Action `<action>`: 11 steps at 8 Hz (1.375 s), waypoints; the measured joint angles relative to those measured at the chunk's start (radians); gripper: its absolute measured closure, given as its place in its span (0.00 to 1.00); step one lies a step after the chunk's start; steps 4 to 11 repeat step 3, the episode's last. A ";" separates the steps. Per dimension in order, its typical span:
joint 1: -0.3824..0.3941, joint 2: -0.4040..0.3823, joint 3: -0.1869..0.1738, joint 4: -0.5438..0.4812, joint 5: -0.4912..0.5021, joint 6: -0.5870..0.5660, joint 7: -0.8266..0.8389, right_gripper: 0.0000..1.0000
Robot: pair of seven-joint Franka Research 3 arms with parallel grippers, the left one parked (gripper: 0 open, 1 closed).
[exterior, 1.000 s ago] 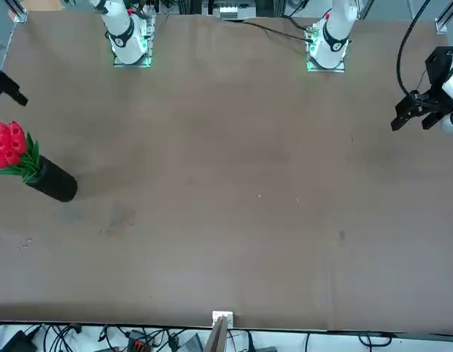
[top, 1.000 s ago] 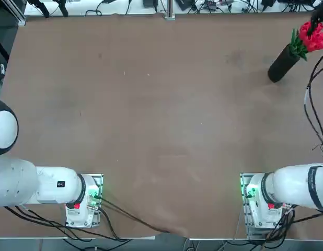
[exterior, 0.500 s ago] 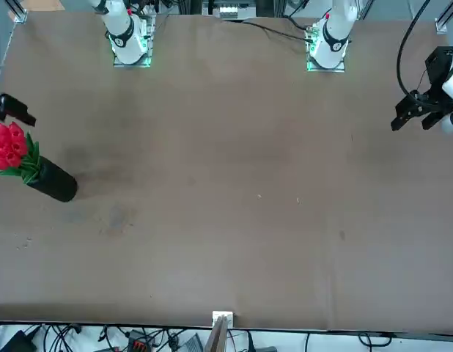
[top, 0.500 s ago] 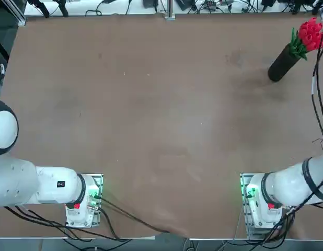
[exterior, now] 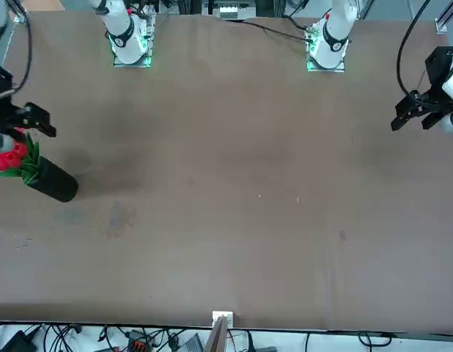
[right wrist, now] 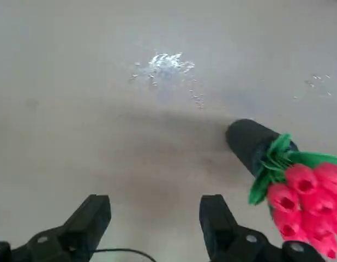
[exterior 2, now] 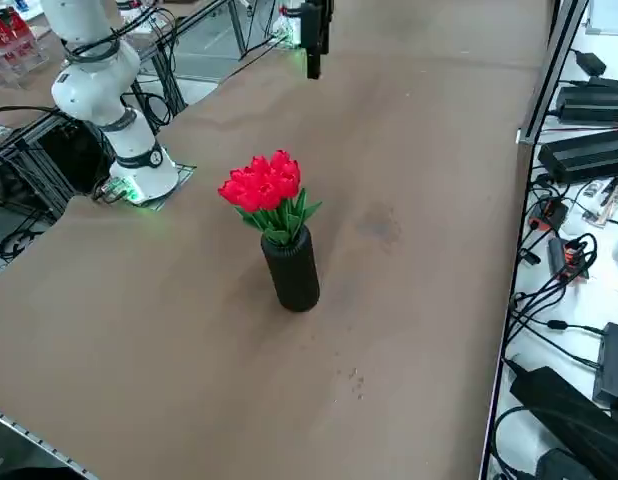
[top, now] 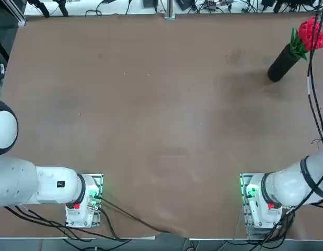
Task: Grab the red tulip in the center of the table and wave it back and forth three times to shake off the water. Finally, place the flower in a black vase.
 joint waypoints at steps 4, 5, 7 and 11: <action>-0.094 -0.202 0.067 -0.274 0.019 0.138 0.096 0.00; -0.094 -0.202 0.067 -0.274 0.019 0.138 0.096 0.00; -0.094 -0.202 0.067 -0.274 0.019 0.138 0.096 0.00; -0.094 -0.202 0.067 -0.274 0.019 0.138 0.096 0.00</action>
